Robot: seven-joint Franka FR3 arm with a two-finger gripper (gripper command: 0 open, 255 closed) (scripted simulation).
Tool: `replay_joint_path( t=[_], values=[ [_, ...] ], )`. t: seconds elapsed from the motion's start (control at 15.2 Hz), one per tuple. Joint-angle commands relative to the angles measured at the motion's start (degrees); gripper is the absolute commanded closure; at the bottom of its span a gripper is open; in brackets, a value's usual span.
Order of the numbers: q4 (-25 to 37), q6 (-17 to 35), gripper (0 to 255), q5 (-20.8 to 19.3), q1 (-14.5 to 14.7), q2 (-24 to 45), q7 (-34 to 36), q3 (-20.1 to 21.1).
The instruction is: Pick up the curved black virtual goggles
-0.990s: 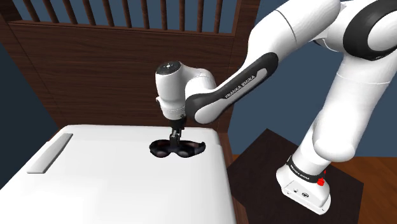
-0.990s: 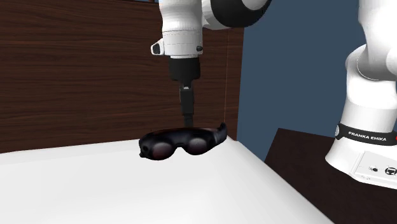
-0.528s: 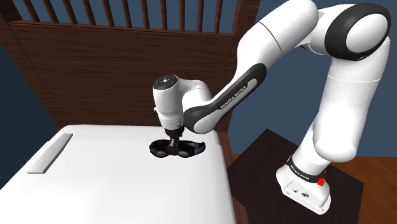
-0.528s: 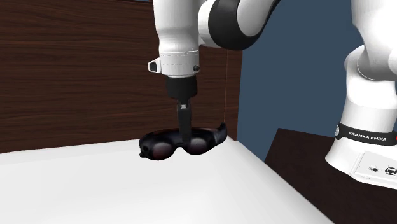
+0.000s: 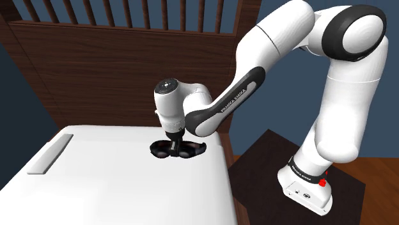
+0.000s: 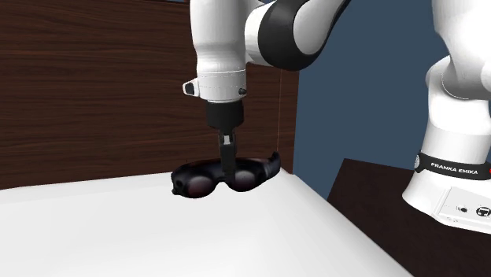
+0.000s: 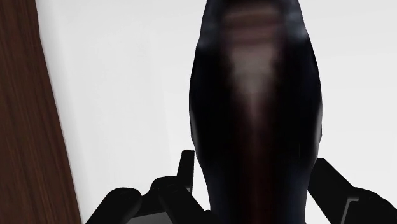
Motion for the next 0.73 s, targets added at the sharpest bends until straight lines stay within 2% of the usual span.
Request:
replay_joint_path(
  t=[0.0, 0.26, 0.66],
  values=[
    [-0.1, 0.0, 255, 0.0, 0.0, 0.1, 0.0, 0.0],
    [-0.2, 0.0, 255, 0.1, -0.1, 0.0, -0.1, 0.0],
    [0.7, -3.4, 255, 3.2, -0.9, -3.4, -2.7, 1.2]
  ],
)
